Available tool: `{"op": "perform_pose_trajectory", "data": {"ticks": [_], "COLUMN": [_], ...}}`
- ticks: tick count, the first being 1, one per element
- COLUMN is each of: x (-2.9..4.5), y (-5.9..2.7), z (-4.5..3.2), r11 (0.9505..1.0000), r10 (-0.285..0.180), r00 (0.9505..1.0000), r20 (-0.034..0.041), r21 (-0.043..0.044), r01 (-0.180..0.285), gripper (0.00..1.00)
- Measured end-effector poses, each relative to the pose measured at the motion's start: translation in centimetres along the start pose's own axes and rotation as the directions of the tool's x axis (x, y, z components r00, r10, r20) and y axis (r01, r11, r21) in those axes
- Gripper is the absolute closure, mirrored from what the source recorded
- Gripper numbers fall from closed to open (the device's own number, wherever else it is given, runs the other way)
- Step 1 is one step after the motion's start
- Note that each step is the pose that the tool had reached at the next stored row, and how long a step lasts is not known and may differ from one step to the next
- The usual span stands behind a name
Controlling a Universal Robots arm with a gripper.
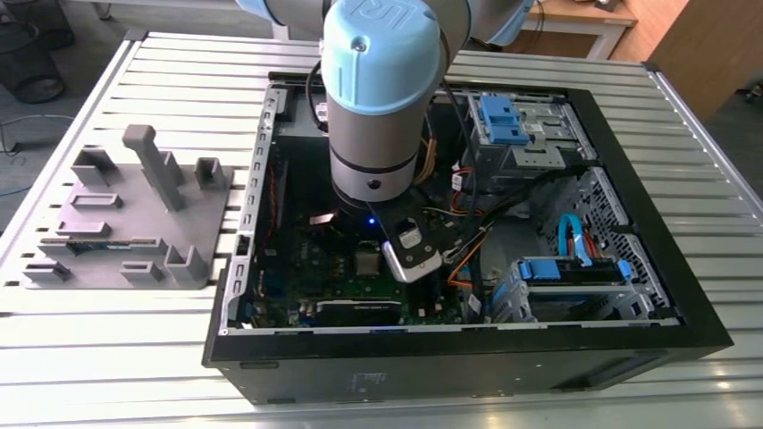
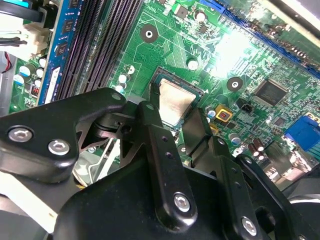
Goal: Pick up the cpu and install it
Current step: 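Place the cpu into insertion slot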
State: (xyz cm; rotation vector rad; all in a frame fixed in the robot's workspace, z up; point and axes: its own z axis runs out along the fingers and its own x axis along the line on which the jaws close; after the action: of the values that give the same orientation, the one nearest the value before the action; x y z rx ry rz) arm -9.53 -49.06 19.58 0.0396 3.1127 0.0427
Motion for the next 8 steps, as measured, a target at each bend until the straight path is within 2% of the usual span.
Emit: {"op": "perform_pose_trajectory", "data": {"ticks": [4,5,6,8], "x": [0.0,0.0,0.0,0.0], "y": [0.0,0.0,0.0,0.0], "z": [-0.01,-0.01,-0.01,-0.02], "r11": [1.0,1.0,1.0,1.0], "r10": [0.0,0.0,0.0,0.0], "r00": [1.0,1.0,1.0,1.0], "r20": [0.0,0.0,0.0,0.0], "r21": [0.0,0.0,0.0,0.0], "r01": [0.0,0.0,0.0,0.0], "gripper": [0.55,0.62,0.62,0.74]}}
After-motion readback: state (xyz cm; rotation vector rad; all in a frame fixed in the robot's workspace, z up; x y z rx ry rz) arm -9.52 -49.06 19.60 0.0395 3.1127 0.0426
